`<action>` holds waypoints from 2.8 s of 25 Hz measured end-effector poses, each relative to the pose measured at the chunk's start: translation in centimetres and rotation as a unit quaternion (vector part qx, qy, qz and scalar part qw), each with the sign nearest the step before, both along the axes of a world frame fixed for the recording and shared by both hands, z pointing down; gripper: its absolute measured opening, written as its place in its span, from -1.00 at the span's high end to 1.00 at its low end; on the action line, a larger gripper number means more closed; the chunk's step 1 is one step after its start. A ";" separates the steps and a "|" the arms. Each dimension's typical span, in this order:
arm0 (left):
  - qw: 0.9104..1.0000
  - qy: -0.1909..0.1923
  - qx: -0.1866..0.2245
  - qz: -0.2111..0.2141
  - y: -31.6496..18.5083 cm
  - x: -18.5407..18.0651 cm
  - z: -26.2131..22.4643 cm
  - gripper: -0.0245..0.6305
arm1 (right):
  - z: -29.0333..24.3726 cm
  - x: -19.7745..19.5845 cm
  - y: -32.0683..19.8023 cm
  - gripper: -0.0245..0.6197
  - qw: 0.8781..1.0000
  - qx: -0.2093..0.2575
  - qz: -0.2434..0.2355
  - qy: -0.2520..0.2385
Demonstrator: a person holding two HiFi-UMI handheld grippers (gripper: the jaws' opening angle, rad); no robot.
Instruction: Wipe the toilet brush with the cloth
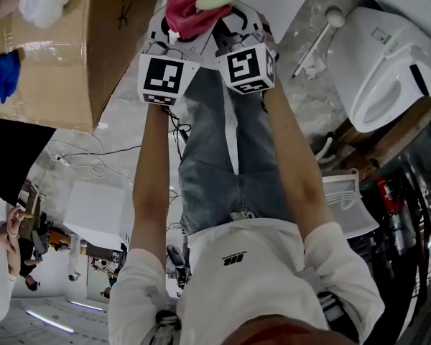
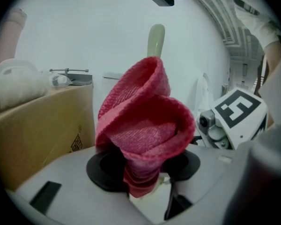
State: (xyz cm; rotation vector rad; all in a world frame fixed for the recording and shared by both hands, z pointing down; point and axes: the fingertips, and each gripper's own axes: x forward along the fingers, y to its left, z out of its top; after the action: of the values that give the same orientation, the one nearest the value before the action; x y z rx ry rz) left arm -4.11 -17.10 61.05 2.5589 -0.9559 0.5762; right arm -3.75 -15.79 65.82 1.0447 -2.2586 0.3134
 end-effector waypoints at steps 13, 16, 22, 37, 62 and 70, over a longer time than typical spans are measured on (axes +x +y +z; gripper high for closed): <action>1.000 -0.014 0.001 0.004 -0.7 1.6 3.5 0.50 | 2.2 -0.1 0.3 0.73 1.000 -0.006 -0.007 0.003; 1.000 -0.009 0.003 0.006 -0.7 1.9 3.6 0.55 | 2.2 0.0 0.4 0.75 1.000 -0.005 -0.002 0.002; 1.000 -0.014 0.000 0.006 -0.7 1.5 3.6 0.57 | 2.5 -0.2 0.4 0.76 1.000 -0.011 0.014 -0.015; 0.999 -0.019 0.044 0.020 -1.3 1.3 -3.7 0.56 | 2.3 -0.2 0.3 0.77 1.000 -0.025 0.014 -0.012; 0.990 0.014 0.121 0.069 -3.8 3.5 -16.7 0.38 | 2.3 -0.2 0.3 0.77 0.999 -0.043 0.017 -0.004; 0.992 0.016 0.108 0.061 -3.1 2.8 -15.0 0.43 | 2.2 -0.2 0.4 0.77 0.999 -0.042 0.015 -0.008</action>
State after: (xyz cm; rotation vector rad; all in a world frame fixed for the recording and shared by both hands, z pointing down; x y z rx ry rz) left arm -1.27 -20.21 46.03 2.8249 -0.9006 0.4858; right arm -3.99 -15.40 68.03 1.0368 -2.2268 0.4264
